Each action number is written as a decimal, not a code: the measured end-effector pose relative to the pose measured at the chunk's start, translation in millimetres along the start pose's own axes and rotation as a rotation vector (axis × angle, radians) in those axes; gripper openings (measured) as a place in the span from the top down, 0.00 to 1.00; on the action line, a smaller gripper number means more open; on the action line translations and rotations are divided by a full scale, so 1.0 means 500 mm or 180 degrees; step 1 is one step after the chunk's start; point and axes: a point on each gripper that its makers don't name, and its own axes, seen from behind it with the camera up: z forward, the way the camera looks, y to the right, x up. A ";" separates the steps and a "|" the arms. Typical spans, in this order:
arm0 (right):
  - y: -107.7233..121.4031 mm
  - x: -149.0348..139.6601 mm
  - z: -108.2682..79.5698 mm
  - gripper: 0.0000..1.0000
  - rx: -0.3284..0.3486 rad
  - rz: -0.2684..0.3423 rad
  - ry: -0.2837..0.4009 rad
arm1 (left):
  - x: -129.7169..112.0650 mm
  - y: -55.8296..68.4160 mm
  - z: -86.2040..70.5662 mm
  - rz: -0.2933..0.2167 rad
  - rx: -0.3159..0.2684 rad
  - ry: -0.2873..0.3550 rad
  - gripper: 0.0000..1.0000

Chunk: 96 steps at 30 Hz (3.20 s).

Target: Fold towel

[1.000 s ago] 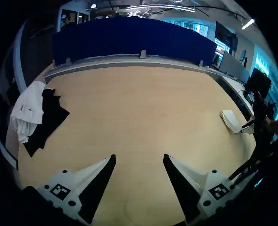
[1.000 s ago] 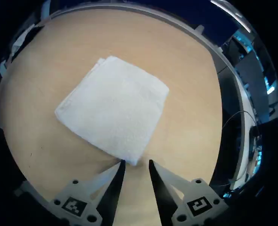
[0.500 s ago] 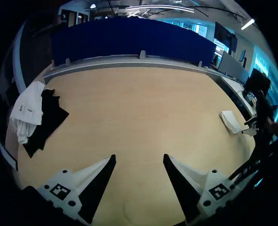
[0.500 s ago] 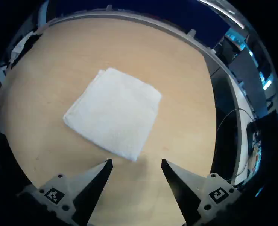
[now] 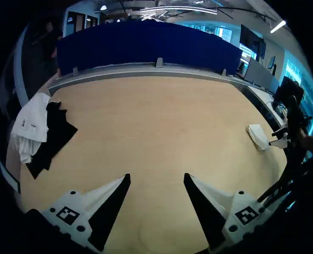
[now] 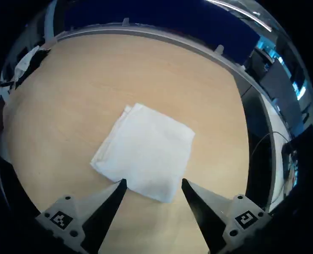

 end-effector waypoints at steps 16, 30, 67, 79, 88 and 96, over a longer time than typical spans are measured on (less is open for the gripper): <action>-0.062 0.015 0.042 0.00 0.0107 -0.0108 -0.0048 | -0.013 -0.015 -0.003 -0.0034 0.0007 -0.0005 0.07; -0.073 0.011 0.052 0.00 0.0080 -0.0184 -0.0058 | -0.012 -0.021 -0.005 -0.0028 0.0008 0.0003 0.07; -0.028 0.168 -0.018 0.00 -0.0169 0.0920 0.1256 | 0.003 -0.022 -0.002 -0.0003 -0.0003 0.0039 0.07; 0.000 0.222 -0.067 0.00 -0.0317 0.1349 0.1752 | 0.019 -0.033 0.008 -0.0014 0.0022 0.0124 0.07; -0.040 0.283 -0.089 0.00 -0.0299 0.1255 0.1935 | 0.058 -0.052 0.016 -0.0034 0.0076 0.0328 0.07; -0.100 0.358 -0.118 0.00 -0.0265 0.1150 0.2149 | 0.104 -0.090 0.017 -0.0105 0.0205 0.0579 0.07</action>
